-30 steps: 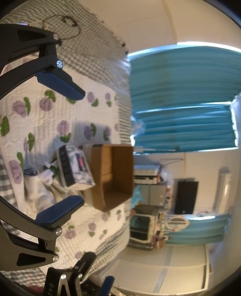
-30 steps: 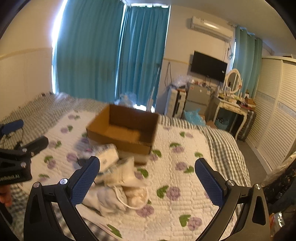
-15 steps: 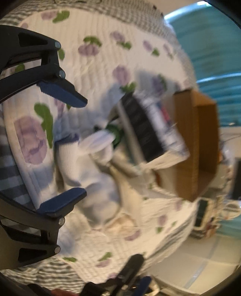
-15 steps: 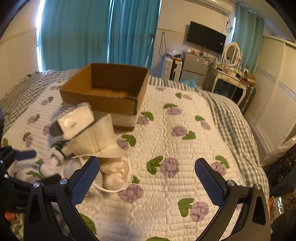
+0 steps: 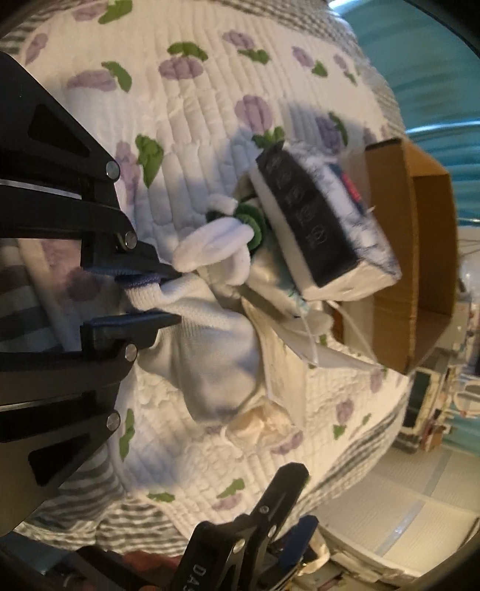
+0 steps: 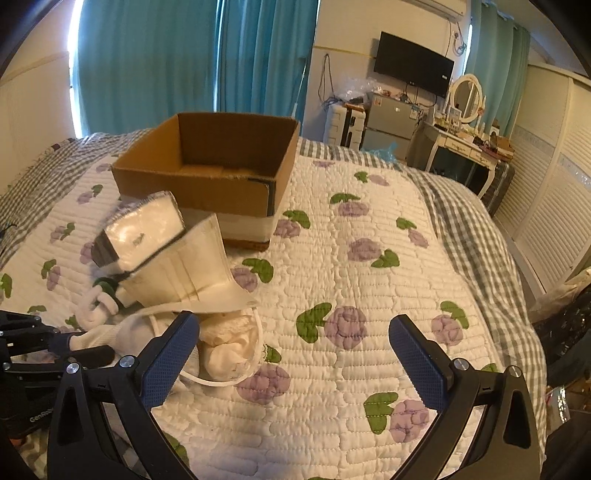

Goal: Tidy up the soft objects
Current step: 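Grasp the white sock with the left gripper and lift it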

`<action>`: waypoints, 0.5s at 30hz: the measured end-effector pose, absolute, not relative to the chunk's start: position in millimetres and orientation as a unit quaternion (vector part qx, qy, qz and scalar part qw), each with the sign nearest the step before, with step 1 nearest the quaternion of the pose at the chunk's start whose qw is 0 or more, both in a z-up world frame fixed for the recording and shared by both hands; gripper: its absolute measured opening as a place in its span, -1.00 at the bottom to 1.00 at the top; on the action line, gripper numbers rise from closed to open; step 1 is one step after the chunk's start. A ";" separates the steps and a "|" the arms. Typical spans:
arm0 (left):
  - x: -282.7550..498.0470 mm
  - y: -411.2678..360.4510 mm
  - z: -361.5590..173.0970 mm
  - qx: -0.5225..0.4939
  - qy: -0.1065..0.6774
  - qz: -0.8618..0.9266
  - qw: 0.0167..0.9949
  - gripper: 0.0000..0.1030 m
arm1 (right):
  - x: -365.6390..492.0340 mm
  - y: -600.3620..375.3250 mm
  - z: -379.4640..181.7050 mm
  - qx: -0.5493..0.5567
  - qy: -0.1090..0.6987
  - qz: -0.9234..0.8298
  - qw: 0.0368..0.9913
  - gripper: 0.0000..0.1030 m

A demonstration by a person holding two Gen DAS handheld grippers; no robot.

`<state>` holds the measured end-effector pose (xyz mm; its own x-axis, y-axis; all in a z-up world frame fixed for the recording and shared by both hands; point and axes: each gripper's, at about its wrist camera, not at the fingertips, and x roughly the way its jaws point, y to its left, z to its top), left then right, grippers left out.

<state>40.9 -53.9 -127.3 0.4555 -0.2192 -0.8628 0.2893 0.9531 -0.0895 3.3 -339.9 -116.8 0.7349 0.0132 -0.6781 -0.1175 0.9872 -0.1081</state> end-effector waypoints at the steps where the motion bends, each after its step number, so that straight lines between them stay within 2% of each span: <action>1: 36.9 -51.4 -122.9 0.037 0.494 -0.149 0.856 -0.75 | 0.7 -338.5 -111.9 -0.073 0.358 0.035 0.930 1.00; 15: -0.2 -9.2 -45.8 0.031 0.402 -0.111 0.908 -0.79 | -28.3 -307.6 -75.1 -0.094 0.325 0.052 0.940 1.00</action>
<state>-0.2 -9.2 -45.8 0.6515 -0.1775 -0.7376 0.2275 0.9732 -0.0332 -28.3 -307.6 -75.1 0.7838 0.0372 -0.6199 -0.1598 0.9767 -0.1434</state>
